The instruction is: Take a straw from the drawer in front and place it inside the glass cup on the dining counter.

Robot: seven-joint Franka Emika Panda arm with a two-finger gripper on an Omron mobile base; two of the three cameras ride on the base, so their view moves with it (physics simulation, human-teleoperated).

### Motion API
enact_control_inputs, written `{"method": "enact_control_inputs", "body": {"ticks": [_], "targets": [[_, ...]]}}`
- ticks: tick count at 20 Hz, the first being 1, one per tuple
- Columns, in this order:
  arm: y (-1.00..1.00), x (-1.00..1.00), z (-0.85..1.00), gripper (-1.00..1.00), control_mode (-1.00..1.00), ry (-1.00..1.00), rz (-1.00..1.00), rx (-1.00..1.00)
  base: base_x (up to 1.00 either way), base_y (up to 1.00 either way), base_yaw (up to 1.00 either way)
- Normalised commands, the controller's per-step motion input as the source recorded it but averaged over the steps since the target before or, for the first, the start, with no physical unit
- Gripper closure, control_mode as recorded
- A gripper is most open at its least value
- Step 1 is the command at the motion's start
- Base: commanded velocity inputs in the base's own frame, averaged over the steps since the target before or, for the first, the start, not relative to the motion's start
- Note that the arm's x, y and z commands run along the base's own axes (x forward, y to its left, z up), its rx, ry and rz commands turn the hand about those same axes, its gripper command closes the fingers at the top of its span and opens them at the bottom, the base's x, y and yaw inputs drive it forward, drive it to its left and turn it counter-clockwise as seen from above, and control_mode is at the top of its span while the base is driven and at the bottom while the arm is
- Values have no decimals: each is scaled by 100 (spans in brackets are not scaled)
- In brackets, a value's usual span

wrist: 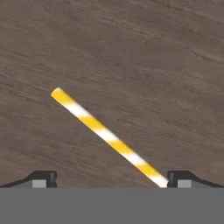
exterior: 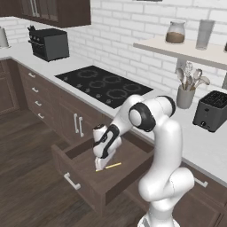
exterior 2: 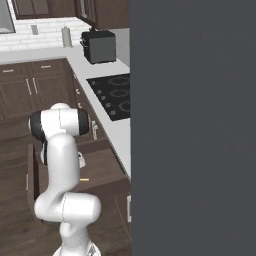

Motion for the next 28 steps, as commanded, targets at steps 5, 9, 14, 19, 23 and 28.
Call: {"method": "enact_control_inputs", "body": {"ticks": [5, 9, 14, 19, 23, 28], "targets": [[0, 0, -27, -100, -100, 0, 18, 0, 0, 0, 0], [0, 0, -19, -100, -100, 0, 16, 1, 0, 0, 0], [3, 0, -12, -100, -100, 0, 14, 1, 0, 0, 0], [11, 12, -11, -100, -100, 0, 13, 2, 0, 0, 0], [12, 28, -8, -100, -100, 1, 11, 2, 0, 0, 0], [21, 14, -21, -100, -100, 3, 9, 0, 0, 0, 0]]}}
